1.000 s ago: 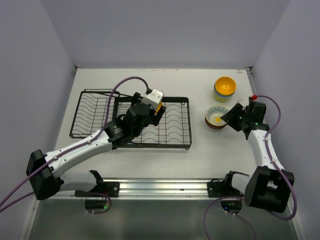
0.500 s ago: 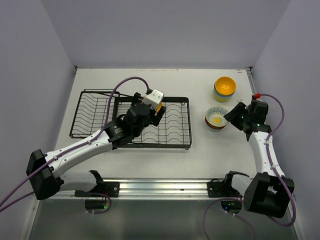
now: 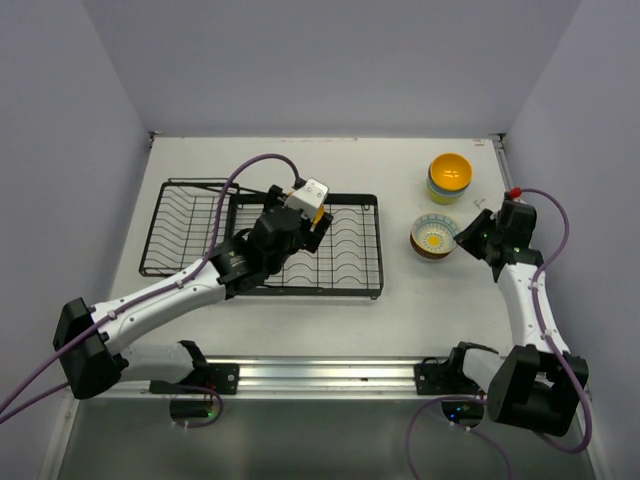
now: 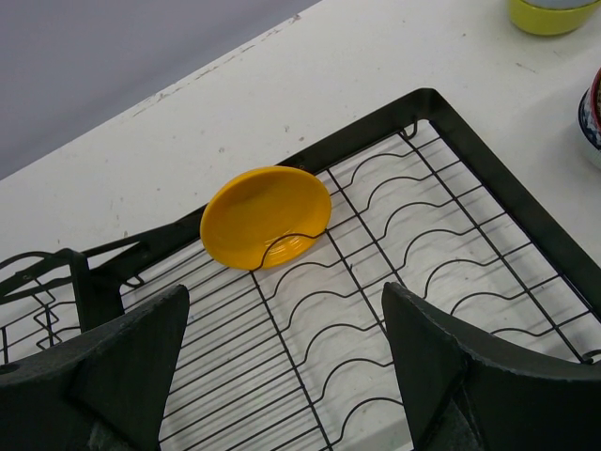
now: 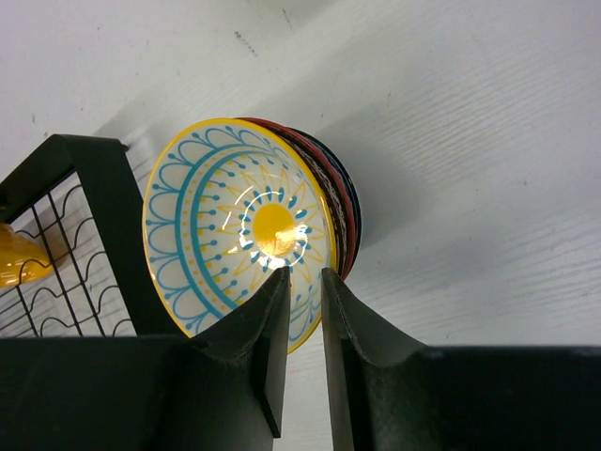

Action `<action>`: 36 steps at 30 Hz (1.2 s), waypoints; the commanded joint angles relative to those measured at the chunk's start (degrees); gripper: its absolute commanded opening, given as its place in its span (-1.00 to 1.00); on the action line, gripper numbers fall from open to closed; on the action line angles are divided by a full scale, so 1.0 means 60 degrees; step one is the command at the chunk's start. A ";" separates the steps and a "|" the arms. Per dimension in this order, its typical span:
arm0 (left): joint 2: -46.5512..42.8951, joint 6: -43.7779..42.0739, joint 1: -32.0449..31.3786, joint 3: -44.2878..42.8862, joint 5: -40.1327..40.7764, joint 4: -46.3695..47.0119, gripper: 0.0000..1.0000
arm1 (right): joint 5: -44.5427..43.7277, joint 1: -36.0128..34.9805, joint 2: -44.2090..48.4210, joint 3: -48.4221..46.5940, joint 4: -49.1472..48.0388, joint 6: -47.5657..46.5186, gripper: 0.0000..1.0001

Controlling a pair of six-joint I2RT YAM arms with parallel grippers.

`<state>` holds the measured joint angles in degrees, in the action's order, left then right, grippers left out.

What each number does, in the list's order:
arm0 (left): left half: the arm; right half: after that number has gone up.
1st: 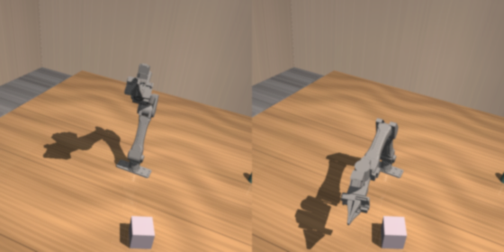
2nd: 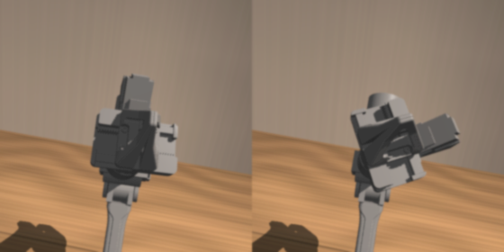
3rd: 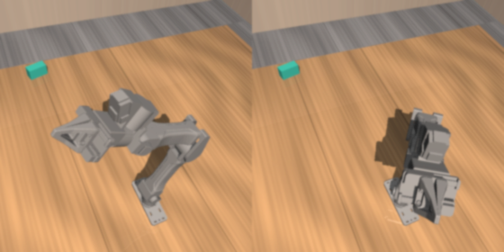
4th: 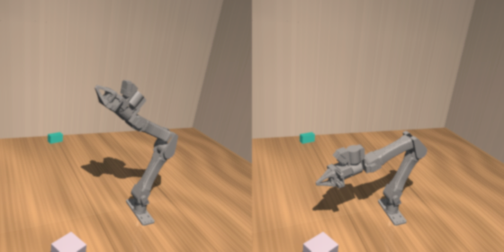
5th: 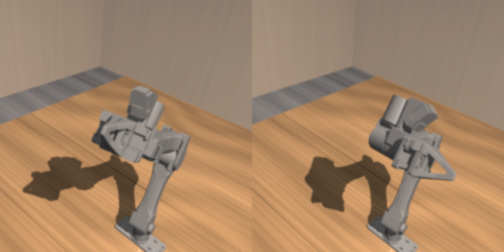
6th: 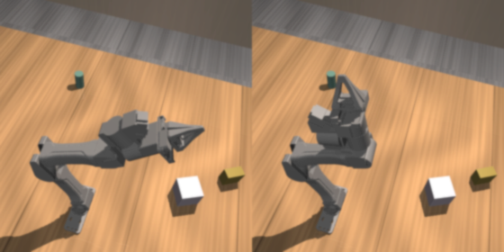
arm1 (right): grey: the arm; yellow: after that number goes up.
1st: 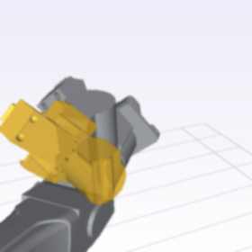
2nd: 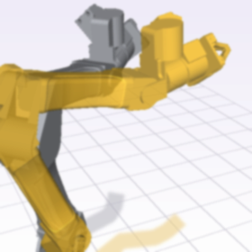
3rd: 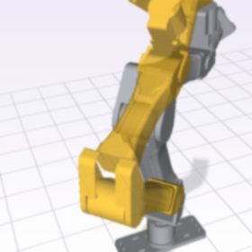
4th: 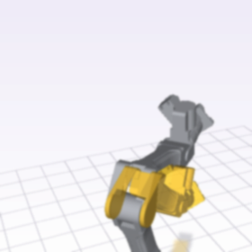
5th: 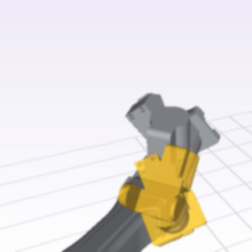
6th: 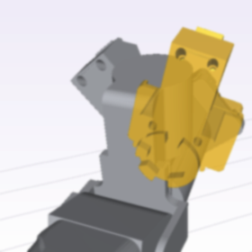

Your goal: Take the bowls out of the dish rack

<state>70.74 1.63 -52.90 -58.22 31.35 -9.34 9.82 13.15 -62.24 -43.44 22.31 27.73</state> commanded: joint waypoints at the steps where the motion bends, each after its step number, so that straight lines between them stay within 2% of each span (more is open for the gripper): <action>1: 0.0046 -0.0169 -0.0045 0.0064 0.0033 0.0503 0.75 | -0.0041 -0.0008 -0.0027 -0.0070 -0.0129 -0.0138 -0.55; 18: 0.0236 -0.0227 -0.0060 0.0079 0.0004 0.0517 0.76 | 0.0090 0.0006 -0.0159 -0.0040 -0.0173 -0.0182 -0.58; 21: 0.0324 -0.0213 -0.0060 0.0152 0.0004 0.0590 0.77 | 0.0324 0.0006 0.0045 -0.0128 -0.0260 -0.0095 -0.49; 27: 0.0281 -0.1588 -0.0060 0.0691 0.0822 0.1393 0.80 | 0.0838 0.0006 0.0778 -0.0275 -0.0641 0.0052 -0.23; 31: 0.0192 -0.2365 -0.0001 0.1161 0.1235 0.2333 0.83 | 0.0721 0.0006 0.0997 -0.0086 -0.0787 -0.0051 -0.21; 36: 0.0718 -0.2162 0.0671 0.0944 0.0518 0.2276 0.79 | 0.0867 0.0006 0.1276 0.0428 -0.1300 0.0096 -0.28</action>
<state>73.43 -10.17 -51.46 -51.31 35.57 -0.30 13.23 13.15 -55.99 -42.26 17.98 27.90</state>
